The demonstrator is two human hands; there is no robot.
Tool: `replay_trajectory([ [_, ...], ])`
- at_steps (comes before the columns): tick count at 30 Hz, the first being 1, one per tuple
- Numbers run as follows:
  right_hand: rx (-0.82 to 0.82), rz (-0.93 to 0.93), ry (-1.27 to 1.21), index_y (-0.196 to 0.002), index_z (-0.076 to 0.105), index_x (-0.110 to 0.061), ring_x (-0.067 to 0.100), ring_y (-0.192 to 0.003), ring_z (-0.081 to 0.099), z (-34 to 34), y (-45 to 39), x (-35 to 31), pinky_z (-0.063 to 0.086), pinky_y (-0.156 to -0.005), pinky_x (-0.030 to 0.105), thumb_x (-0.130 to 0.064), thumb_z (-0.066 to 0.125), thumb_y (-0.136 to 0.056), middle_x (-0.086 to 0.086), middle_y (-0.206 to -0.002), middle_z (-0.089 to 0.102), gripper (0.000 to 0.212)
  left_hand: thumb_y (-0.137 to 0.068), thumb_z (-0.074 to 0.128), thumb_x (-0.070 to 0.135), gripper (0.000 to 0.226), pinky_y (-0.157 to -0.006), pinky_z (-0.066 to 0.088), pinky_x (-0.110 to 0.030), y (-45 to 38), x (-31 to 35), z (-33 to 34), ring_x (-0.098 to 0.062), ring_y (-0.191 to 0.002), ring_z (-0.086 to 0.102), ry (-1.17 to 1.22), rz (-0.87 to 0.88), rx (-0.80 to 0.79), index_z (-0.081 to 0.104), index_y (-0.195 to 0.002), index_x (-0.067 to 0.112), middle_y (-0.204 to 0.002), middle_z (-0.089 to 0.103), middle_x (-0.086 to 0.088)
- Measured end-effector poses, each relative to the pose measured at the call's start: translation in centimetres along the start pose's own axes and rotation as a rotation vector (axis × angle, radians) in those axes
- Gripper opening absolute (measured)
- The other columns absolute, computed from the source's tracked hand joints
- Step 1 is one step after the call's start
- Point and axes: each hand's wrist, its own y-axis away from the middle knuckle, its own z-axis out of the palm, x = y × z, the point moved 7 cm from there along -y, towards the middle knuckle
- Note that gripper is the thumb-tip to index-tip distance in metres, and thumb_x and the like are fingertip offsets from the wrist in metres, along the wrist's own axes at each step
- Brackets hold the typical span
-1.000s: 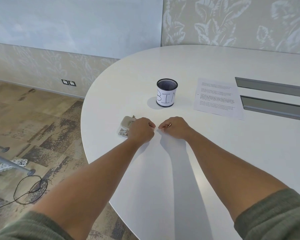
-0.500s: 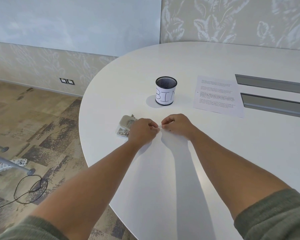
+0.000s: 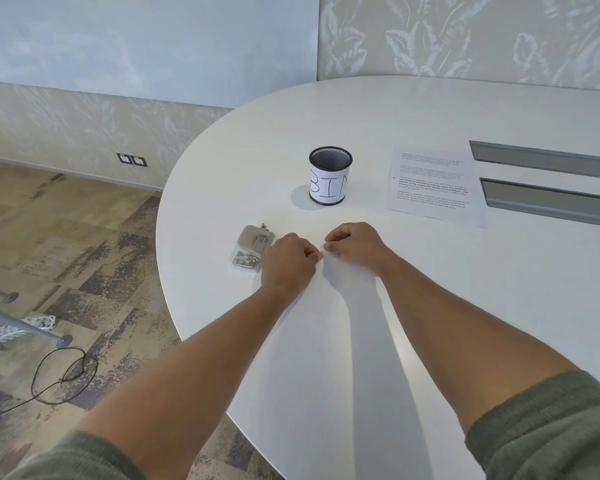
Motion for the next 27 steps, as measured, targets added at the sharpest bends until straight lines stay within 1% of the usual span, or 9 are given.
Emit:
replay_trajectory([
  [3,0.021,0.007,-0.018,-0.090,0.073,-0.011,0.015,-0.071,0.061,0.0,0.0,0.2,0.052,-0.073,0.030,-0.013,0.073,-0.080,0.000,-0.080,0.068,0.010,-0.090,0.062,0.033,0.016,-0.078,0.051,-0.036,0.1,0.1,0.4,-0.023,-0.091,0.063,0.015,-0.021,0.007,0.074,-0.087,0.022,-0.098,0.066,0.003],
  [8,0.039,0.000,-0.015,-0.088,0.073,-0.011,0.012,-0.066,0.061,0.0,0.2,0.3,0.047,-0.062,0.023,-0.013,0.072,-0.079,-0.002,-0.074,0.068,0.009,-0.093,0.057,0.027,0.017,-0.068,0.039,-0.032,0.2,0.7,0.8,-0.025,-0.090,0.062,-0.065,-0.017,0.004,0.068,-0.083,0.018,-0.100,0.063,-0.001],
  [11,0.043,-0.007,-0.024,-0.085,0.073,-0.011,0.012,-0.067,0.061,0.0,0.3,0.3,0.048,-0.064,0.024,-0.012,0.071,-0.079,-0.003,-0.073,0.068,0.006,-0.094,0.055,0.021,0.017,-0.066,0.041,-0.034,0.1,1.0,1.2,-0.030,-0.091,0.063,-0.110,-0.025,-0.026,0.063,-0.082,0.013,-0.102,0.062,-0.007],
  [14,0.045,-0.011,-0.022,-0.085,0.072,-0.013,0.012,-0.067,0.060,0.0,0.4,0.3,0.049,-0.066,0.025,-0.012,0.070,-0.080,-0.003,-0.073,0.067,0.005,-0.094,0.052,0.016,0.021,-0.070,0.044,-0.039,0.2,1.3,1.6,-0.034,-0.096,0.063,-0.155,-0.024,-0.079,0.067,-0.099,0.002,-0.108,0.059,-0.013],
  [16,0.042,-0.016,-0.011,-0.085,0.072,-0.013,0.012,-0.068,0.060,-0.1,0.4,0.3,0.049,-0.066,0.025,-0.012,0.069,-0.080,-0.003,-0.073,0.067,0.006,-0.088,0.047,0.008,0.024,-0.068,0.046,-0.043,-0.1,1.2,1.7,-0.038,-0.092,0.062,-0.143,-0.014,-0.113,0.064,-0.097,-0.005,-0.105,0.059,-0.017],
  [18,0.035,-0.025,0.005,-0.086,0.073,-0.013,0.011,-0.069,0.061,-0.2,0.4,0.3,0.049,-0.066,0.025,-0.014,0.070,-0.080,-0.004,-0.074,0.068,0.007,-0.085,0.046,0.005,0.021,-0.068,0.045,-0.042,-0.5,0.7,1.7,-0.037,-0.087,0.059,-0.087,-0.028,-0.134,0.066,-0.087,0.000,-0.099,0.059,-0.014],
  [21,0.022,-0.040,0.040,-0.086,0.074,-0.016,0.008,-0.069,0.059,0.0,0.2,0.1,0.046,-0.062,0.020,-0.018,0.073,-0.079,-0.007,-0.076,0.067,0.008,-0.086,0.046,0.004,0.022,-0.070,0.040,-0.030,-1.3,-0.2,1.2,-0.023,-0.083,0.052,0.058,-0.083,-0.107,0.056,-0.073,0.018,-0.092,0.058,0.003],
  [23,0.018,-0.047,0.063,-0.087,0.074,-0.016,0.007,-0.069,0.059,0.1,0.0,0.0,0.045,-0.060,0.018,-0.020,0.074,-0.079,-0.009,-0.078,0.067,0.009,-0.088,0.045,0.004,0.023,-0.071,0.043,-0.029,-1.9,-0.8,1.0,-0.021,-0.084,0.056,0.170,-0.139,-0.091,0.057,-0.079,0.021,-0.094,0.060,0.008],
  [27,0.011,-0.051,0.068,-0.087,0.074,-0.016,0.007,-0.071,0.059,0.1,-0.4,-0.1,0.048,-0.063,0.019,-0.021,0.075,-0.078,-0.006,-0.081,0.069,0.011,-0.091,0.043,0.011,0.024,-0.069,0.048,-0.030,-3.0,-1.4,1.1,-0.023,-0.082,0.060,0.277,-0.224,-0.120,0.065,-0.096,0.016,-0.102,0.066,0.005],
])
